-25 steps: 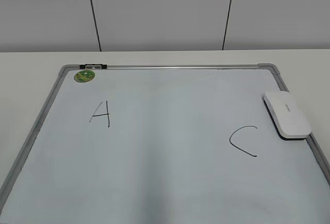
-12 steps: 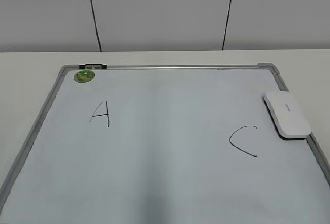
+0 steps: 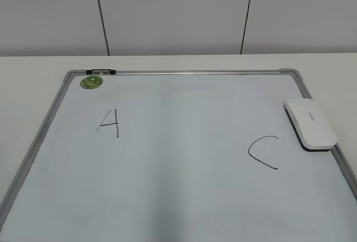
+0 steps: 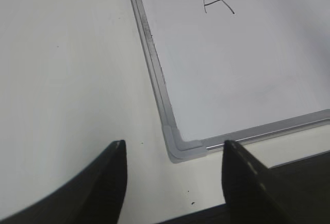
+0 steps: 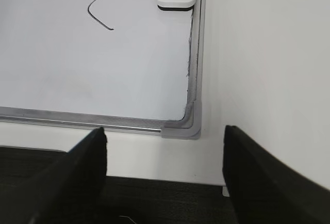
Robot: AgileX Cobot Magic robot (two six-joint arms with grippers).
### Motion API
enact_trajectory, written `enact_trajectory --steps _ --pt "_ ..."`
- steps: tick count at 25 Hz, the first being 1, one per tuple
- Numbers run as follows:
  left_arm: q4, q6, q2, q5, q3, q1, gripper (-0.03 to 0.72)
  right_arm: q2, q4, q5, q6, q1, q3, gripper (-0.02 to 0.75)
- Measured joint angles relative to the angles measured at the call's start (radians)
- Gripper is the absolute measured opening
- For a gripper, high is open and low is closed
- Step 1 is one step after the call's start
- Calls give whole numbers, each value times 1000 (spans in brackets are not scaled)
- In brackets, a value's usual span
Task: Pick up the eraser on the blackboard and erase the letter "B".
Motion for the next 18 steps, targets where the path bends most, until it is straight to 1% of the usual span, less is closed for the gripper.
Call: enact_trajectory --steps 15,18 --pt "-7 1 -2 0 0 0 390 -2 0 -2 -2 0 0 520" --pt "-7 3 -34 0 0 2 389 -7 0 -2 -2 0 0 520"
